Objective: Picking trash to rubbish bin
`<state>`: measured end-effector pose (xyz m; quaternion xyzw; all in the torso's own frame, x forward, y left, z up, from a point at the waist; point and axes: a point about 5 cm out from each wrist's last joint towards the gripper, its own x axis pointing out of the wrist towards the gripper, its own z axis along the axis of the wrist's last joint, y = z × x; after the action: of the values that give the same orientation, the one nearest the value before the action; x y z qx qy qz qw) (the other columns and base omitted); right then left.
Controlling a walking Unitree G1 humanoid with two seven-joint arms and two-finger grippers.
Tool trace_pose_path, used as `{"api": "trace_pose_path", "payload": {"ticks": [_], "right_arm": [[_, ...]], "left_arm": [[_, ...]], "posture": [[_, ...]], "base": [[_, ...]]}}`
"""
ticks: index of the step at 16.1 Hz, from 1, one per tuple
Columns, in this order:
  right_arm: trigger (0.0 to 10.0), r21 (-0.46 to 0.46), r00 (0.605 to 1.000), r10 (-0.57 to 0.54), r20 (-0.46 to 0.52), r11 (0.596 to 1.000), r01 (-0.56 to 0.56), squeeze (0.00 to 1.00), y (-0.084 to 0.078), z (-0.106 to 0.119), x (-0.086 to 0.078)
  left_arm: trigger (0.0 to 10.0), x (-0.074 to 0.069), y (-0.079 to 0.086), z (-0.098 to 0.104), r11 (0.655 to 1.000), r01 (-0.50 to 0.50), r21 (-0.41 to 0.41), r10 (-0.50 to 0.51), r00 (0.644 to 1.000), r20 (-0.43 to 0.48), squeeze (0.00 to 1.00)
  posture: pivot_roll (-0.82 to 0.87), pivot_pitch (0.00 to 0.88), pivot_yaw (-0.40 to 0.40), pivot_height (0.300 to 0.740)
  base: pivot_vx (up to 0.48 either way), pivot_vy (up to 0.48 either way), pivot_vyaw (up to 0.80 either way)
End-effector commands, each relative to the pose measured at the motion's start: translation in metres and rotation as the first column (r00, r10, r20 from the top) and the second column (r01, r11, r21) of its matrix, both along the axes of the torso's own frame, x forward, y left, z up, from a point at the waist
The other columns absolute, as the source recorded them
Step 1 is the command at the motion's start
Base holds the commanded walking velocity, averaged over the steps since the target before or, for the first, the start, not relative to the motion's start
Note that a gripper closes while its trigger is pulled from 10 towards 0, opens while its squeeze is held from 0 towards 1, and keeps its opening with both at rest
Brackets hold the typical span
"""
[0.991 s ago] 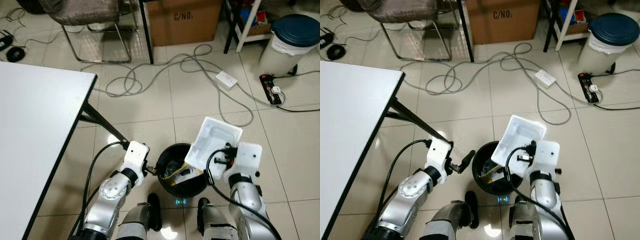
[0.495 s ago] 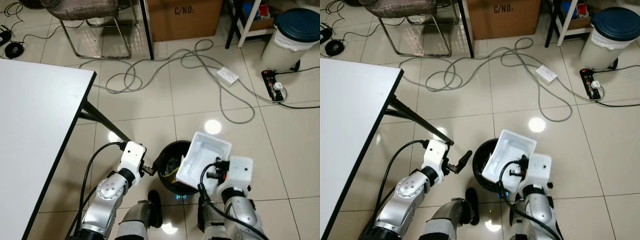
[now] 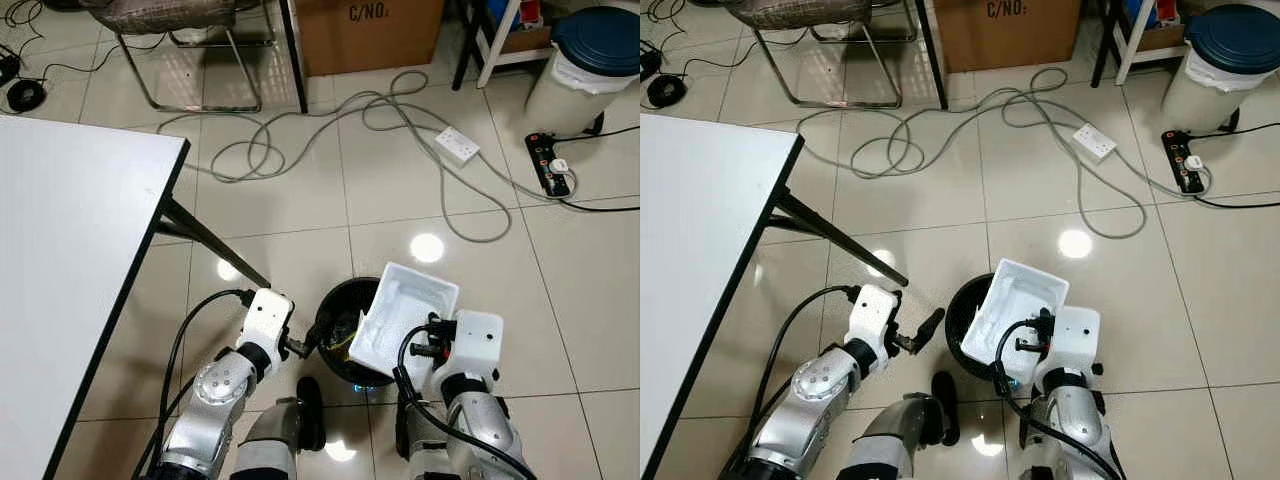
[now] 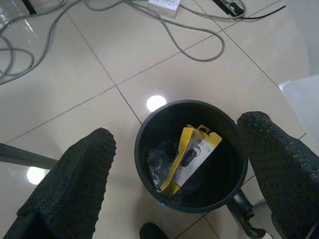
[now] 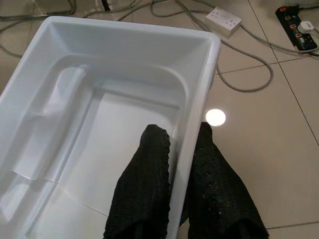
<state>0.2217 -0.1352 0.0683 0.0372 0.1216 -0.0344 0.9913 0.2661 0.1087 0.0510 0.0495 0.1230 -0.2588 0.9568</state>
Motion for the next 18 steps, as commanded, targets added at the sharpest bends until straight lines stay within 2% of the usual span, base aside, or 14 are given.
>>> {"api": "trace_pose_path", "payload": {"ticks": [1, 18], "right_arm": [[10.0, 0.020, 0.999, -0.001, -0.035, 1.000, 0.001, 0.00, 0.0015, -0.0053, -0.0061], [10.0, 0.033, 0.999, 0.007, -0.038, 0.999, -0.005, 0.00, 0.0051, -0.0061, -0.0051]], "left_arm": [[10.0, -0.0065, 0.0034, -0.0074, 1.000, 0.004, 0.018, -0.004, 0.999, -0.035, 0.00], [10.0, -0.0075, 0.0047, -0.0085, 0.999, 0.017, 0.029, -0.015, 0.999, -0.041, 0.00]], "posture": [[-0.06, 0.393, 0.164, 0.740], [-0.06, 0.389, 0.168, 0.740]], "base": [[0.000, 0.000, 0.00], [0.000, 0.000, 0.00]]}}
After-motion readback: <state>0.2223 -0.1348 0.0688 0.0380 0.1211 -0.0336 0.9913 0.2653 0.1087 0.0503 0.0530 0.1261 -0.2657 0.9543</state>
